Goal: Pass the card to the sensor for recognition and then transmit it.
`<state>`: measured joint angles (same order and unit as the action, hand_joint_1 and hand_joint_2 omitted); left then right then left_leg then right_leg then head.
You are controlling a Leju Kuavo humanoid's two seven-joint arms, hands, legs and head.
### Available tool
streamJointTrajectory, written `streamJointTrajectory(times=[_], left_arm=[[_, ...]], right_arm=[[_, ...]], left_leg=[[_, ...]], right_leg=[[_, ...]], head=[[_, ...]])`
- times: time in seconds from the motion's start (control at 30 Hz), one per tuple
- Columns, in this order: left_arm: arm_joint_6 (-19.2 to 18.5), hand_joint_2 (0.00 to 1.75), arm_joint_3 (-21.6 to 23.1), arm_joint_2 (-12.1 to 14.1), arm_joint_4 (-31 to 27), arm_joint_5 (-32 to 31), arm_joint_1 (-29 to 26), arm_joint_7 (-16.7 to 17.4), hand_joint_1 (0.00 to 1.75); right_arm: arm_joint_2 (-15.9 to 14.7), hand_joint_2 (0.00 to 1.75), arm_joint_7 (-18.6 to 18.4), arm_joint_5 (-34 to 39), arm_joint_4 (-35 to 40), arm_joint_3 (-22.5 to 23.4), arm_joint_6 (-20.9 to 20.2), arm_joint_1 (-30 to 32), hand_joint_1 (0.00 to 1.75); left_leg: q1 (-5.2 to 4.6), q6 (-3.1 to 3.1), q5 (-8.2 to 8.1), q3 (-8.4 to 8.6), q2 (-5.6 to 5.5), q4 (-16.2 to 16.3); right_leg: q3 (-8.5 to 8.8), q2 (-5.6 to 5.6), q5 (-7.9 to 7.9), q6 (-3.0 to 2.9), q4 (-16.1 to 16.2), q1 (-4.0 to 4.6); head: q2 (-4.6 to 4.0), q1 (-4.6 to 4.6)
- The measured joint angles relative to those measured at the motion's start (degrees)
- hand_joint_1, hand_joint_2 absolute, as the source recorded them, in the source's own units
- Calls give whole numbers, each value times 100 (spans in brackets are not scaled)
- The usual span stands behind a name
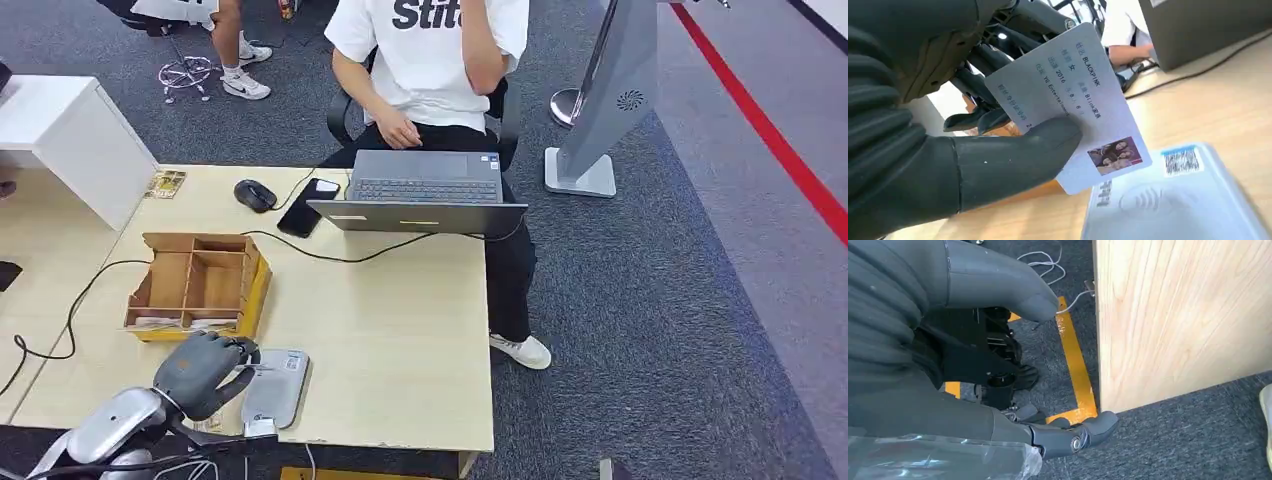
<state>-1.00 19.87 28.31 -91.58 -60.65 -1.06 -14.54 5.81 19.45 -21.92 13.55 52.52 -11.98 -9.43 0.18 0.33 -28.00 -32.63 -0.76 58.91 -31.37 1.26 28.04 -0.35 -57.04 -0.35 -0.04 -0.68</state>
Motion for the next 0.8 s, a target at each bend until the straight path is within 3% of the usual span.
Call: streamJointTrajectory(times=[0.47,0.63,0.8], left_arm=[[-39,175,122,197,219,-59,0,107,175],[449,175,127,85,238,-219,36,90,175],[1194,175,120,-394,146,-656,222,221,175]], right_arm=[[0,175,-9,-37,-2,-4,-20,-48,0],[0,175,4,-22,-2,-4,-22,-47,0],[26,175,26,-2,0,-4,-22,-46,0]], left_leg=[[-1,0,0,3,-2,0],[0,0,1,3,-2,0],[-2,-1,2,2,-6,1]], right_leg=[[4,-2,0,0,0,0],[3,-2,-1,0,0,0],[3,-6,-1,0,1,0]], head=[[0,0],[2,0],[0,0]])
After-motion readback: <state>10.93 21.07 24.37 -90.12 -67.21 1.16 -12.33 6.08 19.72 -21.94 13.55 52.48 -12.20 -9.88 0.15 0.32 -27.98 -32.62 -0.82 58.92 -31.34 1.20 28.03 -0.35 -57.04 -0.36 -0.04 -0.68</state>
